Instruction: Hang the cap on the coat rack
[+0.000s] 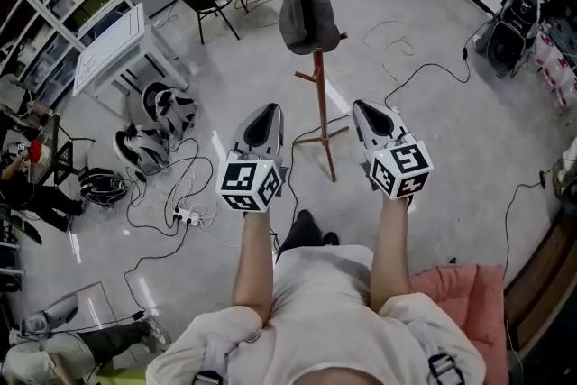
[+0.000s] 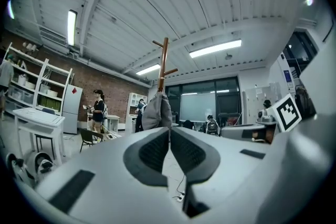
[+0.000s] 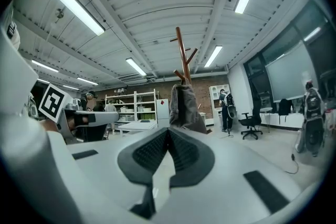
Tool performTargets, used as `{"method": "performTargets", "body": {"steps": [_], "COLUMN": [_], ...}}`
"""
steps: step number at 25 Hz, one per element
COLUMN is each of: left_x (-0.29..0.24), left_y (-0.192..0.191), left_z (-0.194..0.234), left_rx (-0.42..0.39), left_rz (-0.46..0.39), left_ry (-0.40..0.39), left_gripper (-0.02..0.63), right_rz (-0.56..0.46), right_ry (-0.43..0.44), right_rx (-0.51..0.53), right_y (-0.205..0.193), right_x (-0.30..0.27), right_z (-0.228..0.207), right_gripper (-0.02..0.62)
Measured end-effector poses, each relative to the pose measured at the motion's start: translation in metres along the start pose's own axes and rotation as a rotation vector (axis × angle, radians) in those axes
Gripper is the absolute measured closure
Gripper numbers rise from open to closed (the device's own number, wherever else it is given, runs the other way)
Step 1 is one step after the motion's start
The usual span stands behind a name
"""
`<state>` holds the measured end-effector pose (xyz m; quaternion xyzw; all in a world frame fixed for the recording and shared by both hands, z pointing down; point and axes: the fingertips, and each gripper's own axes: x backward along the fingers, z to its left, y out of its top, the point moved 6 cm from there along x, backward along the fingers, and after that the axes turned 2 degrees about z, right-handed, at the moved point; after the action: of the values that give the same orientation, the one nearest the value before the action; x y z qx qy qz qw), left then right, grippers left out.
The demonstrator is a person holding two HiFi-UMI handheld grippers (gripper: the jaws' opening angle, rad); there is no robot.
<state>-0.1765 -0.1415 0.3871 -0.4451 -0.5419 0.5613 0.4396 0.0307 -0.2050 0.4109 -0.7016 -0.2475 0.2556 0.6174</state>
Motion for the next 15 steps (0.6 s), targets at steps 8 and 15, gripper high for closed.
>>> {"method": "performTargets", "body": {"steps": [8,15], "left_x": [0.005,0.015], "left_y": [-0.004,-0.011], "left_z": [0.0,0.005], "left_rx": [-0.027,-0.015], "left_rz": [0.025,0.035], "left_ry": [-0.023,-0.015], "left_gripper": [0.6,0.6], "right_rz": [0.028,0.054], "right_ry": [0.004,-0.008], "right_rx": [-0.035,-0.049], "right_y": [-0.011,-0.014], "right_x": [-0.006,-0.004], "right_z": [0.0,-0.001], "right_gripper": [0.591,0.591]}}
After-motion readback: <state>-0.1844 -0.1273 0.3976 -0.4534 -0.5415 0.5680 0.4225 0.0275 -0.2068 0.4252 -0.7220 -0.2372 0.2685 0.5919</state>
